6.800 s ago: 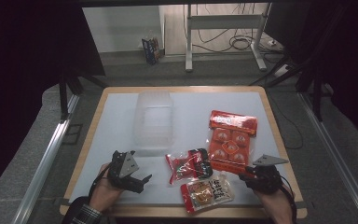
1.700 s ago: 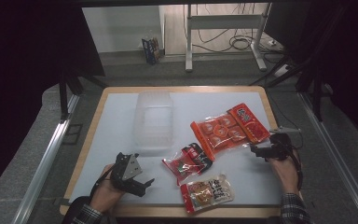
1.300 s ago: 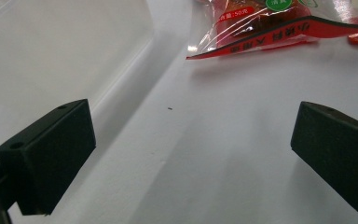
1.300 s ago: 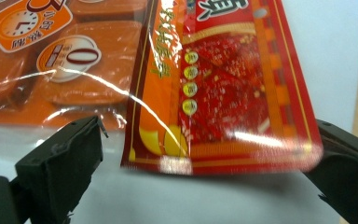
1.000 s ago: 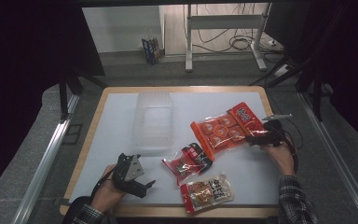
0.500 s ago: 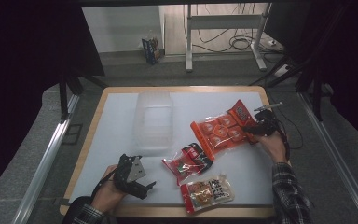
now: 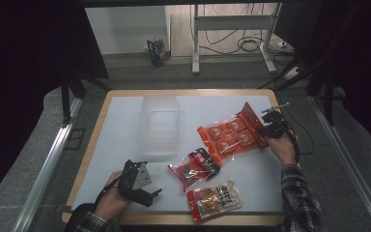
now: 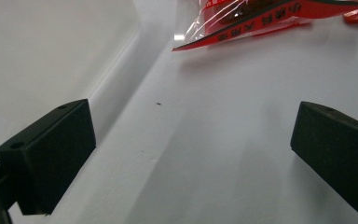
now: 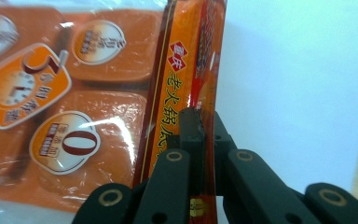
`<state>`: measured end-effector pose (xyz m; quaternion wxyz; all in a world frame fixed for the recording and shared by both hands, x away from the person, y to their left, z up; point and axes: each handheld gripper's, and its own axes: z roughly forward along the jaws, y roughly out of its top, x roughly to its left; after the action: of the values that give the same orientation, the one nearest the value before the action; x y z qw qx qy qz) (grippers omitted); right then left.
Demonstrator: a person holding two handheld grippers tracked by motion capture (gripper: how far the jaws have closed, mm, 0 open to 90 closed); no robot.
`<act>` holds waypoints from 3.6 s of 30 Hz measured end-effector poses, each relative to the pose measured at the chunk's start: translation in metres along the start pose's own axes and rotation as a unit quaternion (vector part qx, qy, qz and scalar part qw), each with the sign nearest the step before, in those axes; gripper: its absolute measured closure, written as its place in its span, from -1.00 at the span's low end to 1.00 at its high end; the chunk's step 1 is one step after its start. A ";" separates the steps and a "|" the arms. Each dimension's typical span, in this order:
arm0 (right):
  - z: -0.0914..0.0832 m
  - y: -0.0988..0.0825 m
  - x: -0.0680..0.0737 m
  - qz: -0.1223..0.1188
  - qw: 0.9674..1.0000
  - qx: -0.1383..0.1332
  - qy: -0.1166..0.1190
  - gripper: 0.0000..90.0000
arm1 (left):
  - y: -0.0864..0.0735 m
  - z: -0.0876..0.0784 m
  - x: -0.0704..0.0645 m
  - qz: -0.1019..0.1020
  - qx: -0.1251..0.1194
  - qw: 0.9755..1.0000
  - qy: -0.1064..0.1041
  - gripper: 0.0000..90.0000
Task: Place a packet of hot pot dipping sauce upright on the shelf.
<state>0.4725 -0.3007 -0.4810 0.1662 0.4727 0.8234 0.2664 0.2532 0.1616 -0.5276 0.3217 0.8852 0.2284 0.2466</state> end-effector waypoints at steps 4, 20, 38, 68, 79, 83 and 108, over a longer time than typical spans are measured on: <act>-0.020 0.008 0.001 0.003 1.000 -0.019 0.014 0.96 | 0.000 -0.001 0.001 -0.003 -0.001 1.000 0.002 -1.00; -0.082 0.047 0.030 -0.009 0.993 -0.109 0.055 0.96 | 0.000 -0.002 0.001 -0.001 -0.002 1.000 0.006 -1.00; -0.118 0.097 0.092 -0.065 0.980 -0.150 0.118 0.96 | 0.000 -0.005 0.001 0.002 -0.011 1.000 0.008 -1.00; -0.140 0.147 0.124 -0.085 0.972 -0.173 0.136 0.97 | -0.002 -0.014 0.013 -0.068 -0.066 0.995 -0.035 -1.00; -0.145 0.175 0.139 -0.090 0.968 -0.187 0.143 0.97 | -0.003 -0.018 0.018 -0.094 -0.087 0.990 -0.051 -1.00; -0.143 0.185 0.146 -0.089 0.966 -0.191 0.148 0.97 | -0.003 -0.018 0.018 -0.101 -0.093 0.989 -0.058 -1.00; -0.099 0.250 0.219 -0.087 0.960 -0.204 0.170 0.97 | -0.004 -0.021 0.019 -0.107 -0.101 0.987 -0.059 -1.00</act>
<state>0.4843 -0.0361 -0.2575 0.1390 0.3027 0.8055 0.4901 0.2551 0.1841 -0.5107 0.4466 0.8319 0.2760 0.1795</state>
